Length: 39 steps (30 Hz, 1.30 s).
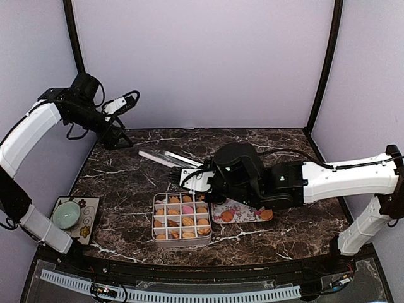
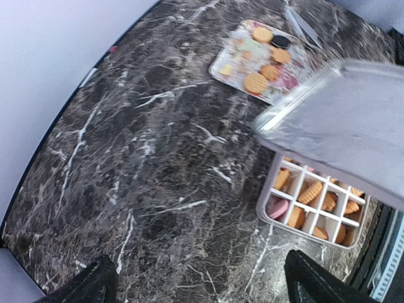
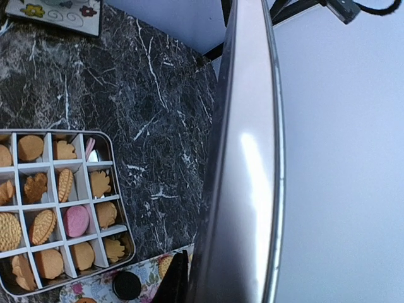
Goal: Pack the cookies
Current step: Pass from the left arm to the right
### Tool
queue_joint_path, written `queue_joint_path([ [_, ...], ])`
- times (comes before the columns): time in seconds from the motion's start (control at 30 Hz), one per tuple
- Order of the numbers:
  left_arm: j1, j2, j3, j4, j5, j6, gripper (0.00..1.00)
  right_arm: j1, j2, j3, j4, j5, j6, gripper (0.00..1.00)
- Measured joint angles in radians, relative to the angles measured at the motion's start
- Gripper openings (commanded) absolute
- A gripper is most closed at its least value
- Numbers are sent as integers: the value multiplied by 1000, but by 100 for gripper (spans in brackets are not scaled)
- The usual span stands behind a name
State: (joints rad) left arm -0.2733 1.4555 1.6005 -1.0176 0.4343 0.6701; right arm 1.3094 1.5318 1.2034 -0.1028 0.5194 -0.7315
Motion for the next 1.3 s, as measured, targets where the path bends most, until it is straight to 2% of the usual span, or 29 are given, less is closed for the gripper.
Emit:
queue_joint_path([
  [0.2, 176, 7, 8, 112, 113, -131, 99, 0, -28, 18, -21, -34, 210, 8],
  [0.3, 203, 46, 11, 111, 164, -157, 99, -8, -28, 67, -66, -93, 359, 8],
  [0.4, 205, 87, -14, 117, 213, -172, 99, -35, -35, 118, -84, -217, 533, 9],
  [0.5, 205, 98, -68, 119, 260, -177, 99, -105, -65, 127, -78, -409, 729, 12],
  [0.67, 205, 98, -111, 118, 325, -165, 98, -248, -131, 23, 53, -749, 1048, 15],
  [0.83, 203, 98, -159, 103, 367, -119, 97, -288, -108, -71, 141, -953, 1250, 14],
  [0.97, 179, 95, -219, 99, 373, -83, 93, -311, -43, -148, 258, -1060, 1378, 14],
  [1.17, 43, 94, -304, 95, 353, -44, 91, -366, -3, -247, 511, -1124, 1578, 12],
  [1.3, 11, 94, -330, 90, 346, -34, 90, -381, 21, -258, 550, -1130, 1635, 12],
])
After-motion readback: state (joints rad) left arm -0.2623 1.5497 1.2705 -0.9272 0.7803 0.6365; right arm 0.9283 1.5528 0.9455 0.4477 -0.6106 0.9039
